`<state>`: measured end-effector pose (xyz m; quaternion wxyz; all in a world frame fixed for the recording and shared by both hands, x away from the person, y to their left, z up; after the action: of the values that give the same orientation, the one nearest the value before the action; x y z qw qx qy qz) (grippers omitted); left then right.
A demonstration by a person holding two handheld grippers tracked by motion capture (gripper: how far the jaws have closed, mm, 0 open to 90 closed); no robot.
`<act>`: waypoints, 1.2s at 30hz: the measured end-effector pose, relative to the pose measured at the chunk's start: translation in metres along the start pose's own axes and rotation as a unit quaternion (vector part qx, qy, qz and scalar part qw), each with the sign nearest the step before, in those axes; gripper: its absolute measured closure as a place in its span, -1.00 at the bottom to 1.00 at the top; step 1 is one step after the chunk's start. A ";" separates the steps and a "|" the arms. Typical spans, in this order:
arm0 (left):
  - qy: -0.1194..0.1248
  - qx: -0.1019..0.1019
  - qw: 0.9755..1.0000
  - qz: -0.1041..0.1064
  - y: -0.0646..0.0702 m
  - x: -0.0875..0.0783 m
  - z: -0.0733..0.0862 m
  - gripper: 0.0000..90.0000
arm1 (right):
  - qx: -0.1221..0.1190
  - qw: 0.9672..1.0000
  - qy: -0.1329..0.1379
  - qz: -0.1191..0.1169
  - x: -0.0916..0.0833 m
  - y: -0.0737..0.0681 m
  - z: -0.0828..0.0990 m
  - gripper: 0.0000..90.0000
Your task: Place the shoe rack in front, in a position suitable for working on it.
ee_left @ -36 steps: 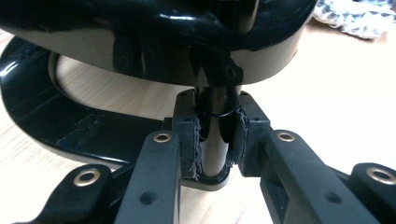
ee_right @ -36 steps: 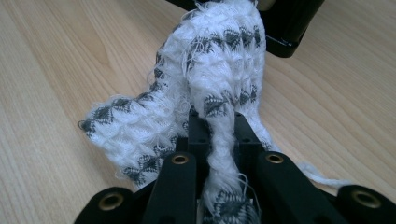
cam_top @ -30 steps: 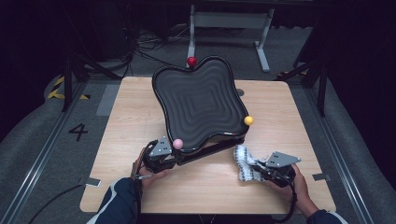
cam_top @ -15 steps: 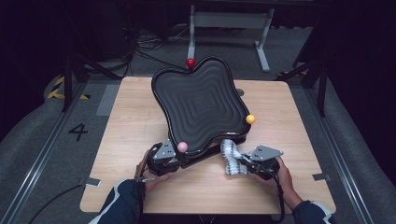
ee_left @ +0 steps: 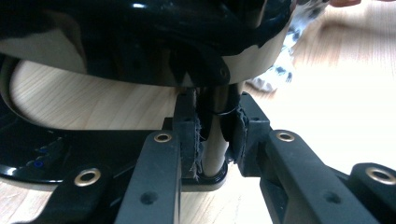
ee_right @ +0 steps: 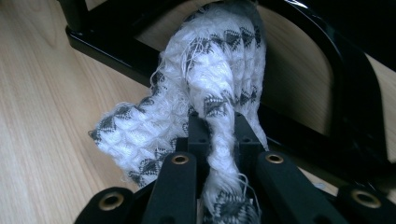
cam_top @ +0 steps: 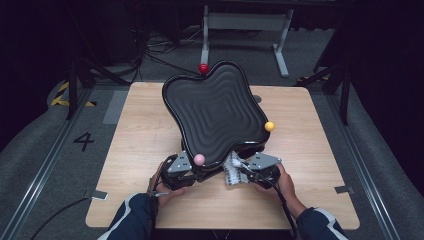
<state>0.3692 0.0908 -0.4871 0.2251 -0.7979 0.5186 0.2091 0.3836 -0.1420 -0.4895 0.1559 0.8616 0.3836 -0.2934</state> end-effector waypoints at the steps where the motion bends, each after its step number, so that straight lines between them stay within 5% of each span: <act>1: 0.001 0.000 1.000 0.001 0.001 0.001 0.000 0.65 | -0.003 1.000 0.000 -0.002 0.002 -0.002 -0.001 0.82; 15: 0.007 -0.002 1.000 0.007 0.011 0.005 -0.004 0.65 | -0.051 0.998 0.000 -0.022 0.034 -0.038 -0.016 0.82; 22: 0.011 -0.008 1.000 0.003 0.011 0.002 -0.001 0.65 | -0.064 0.998 0.004 -0.011 0.037 -0.037 -0.017 0.82; 27: 0.009 -0.008 1.000 0.001 0.011 -0.001 0.001 0.65 | -0.065 0.998 0.003 0.016 0.036 -0.026 -0.015 0.82; 36: 0.004 -0.003 1.000 -0.004 0.011 -0.002 0.001 0.65 | -0.028 0.996 -0.009 0.087 0.023 0.027 -0.001 0.82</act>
<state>0.3579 0.0894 -0.4884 0.2215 -0.8013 0.5160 0.2065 0.4163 -0.1458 -0.5013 0.2083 0.8844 0.3134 -0.2760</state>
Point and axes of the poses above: each handheld gripper's, and its own axes: x roughly forward along the jaws, z roughly out of its underside, y roughly to its right, the point moved 5 cm from there along x, roughly forward along the jaws, and after that the axes turned 11 degrees about x, right-handed, at the moved point
